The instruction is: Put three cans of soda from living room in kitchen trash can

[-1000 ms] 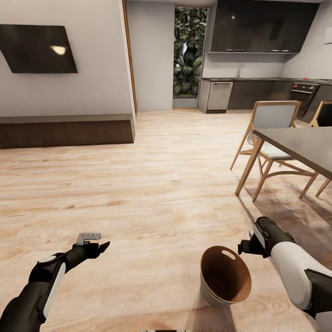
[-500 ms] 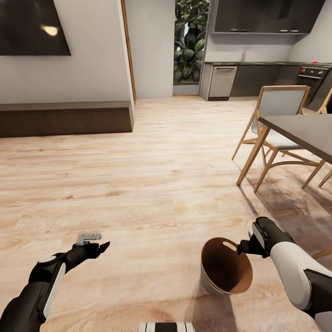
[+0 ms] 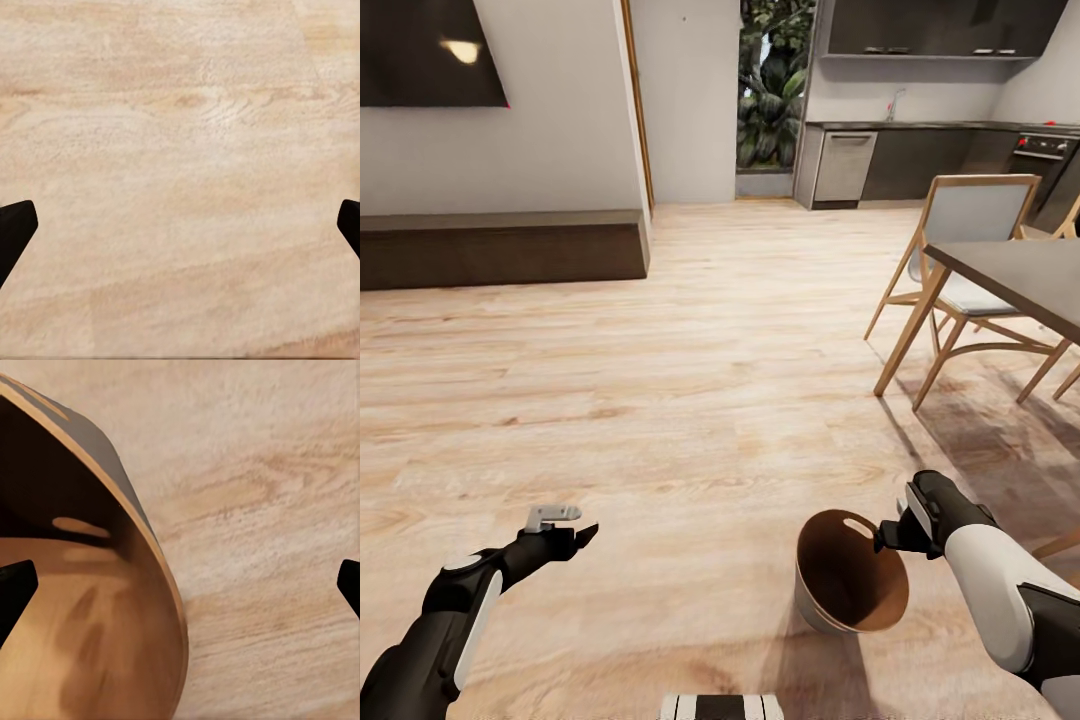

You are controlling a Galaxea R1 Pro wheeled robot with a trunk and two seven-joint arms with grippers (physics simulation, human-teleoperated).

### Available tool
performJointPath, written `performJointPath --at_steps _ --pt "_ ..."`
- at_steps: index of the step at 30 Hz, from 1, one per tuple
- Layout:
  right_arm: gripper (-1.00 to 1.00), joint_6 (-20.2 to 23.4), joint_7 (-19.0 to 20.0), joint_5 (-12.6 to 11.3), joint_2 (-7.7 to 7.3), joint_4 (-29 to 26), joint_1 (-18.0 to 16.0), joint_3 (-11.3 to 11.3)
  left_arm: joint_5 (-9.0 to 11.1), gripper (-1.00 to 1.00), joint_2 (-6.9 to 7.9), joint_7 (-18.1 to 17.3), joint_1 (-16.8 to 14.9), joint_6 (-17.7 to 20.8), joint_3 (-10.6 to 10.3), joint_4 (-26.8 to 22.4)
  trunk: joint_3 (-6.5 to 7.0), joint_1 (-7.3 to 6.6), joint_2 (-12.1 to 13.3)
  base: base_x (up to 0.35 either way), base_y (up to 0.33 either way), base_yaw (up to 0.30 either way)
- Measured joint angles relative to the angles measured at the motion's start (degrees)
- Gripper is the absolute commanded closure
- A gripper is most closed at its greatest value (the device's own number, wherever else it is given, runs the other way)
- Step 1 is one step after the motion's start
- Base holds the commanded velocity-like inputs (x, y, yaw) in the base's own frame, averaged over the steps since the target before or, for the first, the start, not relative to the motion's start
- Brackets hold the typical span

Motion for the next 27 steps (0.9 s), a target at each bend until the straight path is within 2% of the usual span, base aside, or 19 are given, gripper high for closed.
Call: performJointPath --at_steps 10,25,27 --pt "-1.00 0.0 0.0 0.0 0.31 0.1 0.0 0.0 0.1 -1.00 0.00 0.0 0.0 0.3 0.0 -0.1 -2.94 0.26 -0.1 0.000 0.000 0.000" --pt "-1.00 -0.1 0.0 0.0 0.36 0.1 0.0 0.0 0.2 -1.00 0.00 0.0 0.1 0.4 0.0 -0.4 -3.32 0.25 -0.1 0.000 0.000 0.000" --pt "-1.00 -0.1 0.0 0.0 0.36 0.1 0.0 0.0 0.2 -1.00 0.00 0.0 0.1 0.4 0.0 -0.4 -3.76 0.31 -0.2 0.000 0.000 0.000"
